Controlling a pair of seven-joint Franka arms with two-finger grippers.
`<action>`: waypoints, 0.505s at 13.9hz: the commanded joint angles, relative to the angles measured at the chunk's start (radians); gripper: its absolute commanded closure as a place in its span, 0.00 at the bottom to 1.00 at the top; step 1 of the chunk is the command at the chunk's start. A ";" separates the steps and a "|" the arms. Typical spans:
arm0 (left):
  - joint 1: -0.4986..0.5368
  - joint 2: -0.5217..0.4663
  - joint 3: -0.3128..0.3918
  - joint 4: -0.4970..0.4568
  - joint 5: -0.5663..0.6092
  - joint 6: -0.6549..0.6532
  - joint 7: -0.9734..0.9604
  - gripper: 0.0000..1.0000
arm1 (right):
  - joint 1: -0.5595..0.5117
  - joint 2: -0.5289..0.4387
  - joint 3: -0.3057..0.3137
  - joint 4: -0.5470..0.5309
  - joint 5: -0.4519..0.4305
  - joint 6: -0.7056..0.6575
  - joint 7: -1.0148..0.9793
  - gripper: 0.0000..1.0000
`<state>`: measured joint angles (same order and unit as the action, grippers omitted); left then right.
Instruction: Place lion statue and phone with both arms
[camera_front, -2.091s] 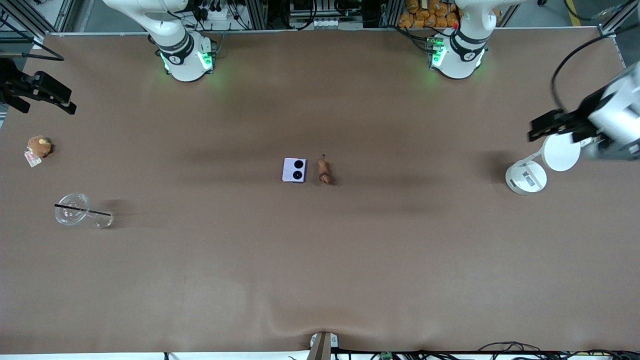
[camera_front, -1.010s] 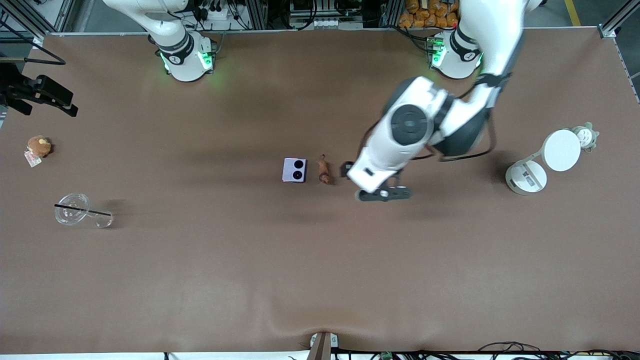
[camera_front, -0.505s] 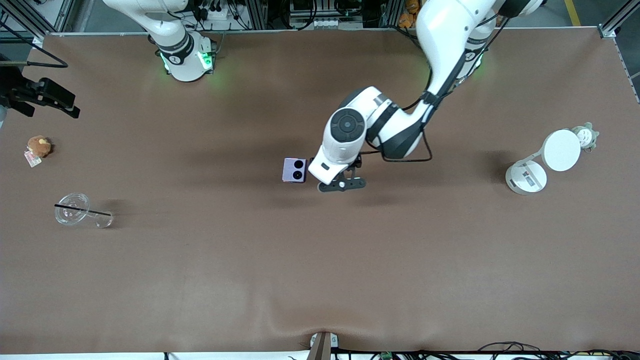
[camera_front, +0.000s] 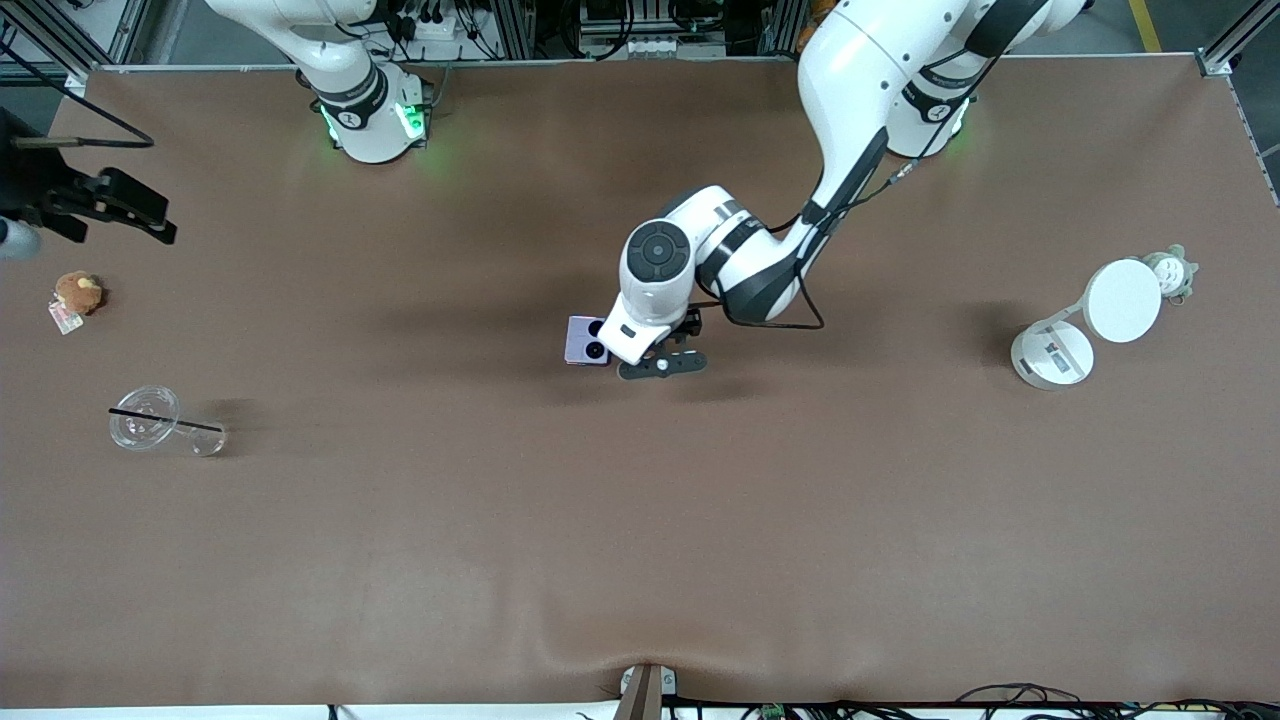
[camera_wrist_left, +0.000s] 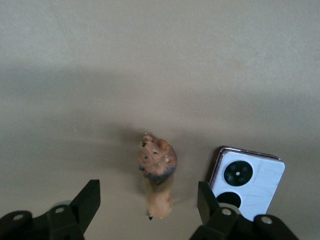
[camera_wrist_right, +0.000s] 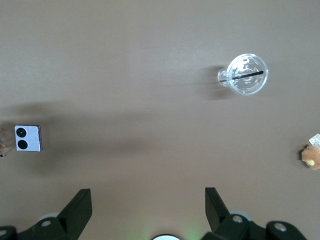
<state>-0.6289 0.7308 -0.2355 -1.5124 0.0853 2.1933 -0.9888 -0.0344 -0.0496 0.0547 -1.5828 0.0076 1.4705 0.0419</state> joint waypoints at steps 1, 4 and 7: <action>-0.021 -0.002 0.010 -0.009 0.024 0.013 -0.031 0.33 | 0.045 0.031 0.005 0.004 0.006 0.011 0.059 0.00; -0.025 0.016 0.010 -0.009 0.045 0.031 -0.033 0.39 | 0.085 0.042 0.005 -0.043 0.031 0.023 0.108 0.00; -0.026 0.036 0.010 -0.009 0.047 0.042 -0.033 0.47 | 0.126 0.043 0.007 -0.117 0.074 0.118 0.176 0.00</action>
<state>-0.6429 0.7534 -0.2340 -1.5231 0.1021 2.2151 -0.9914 0.0634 0.0078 0.0621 -1.6473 0.0603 1.5351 0.1661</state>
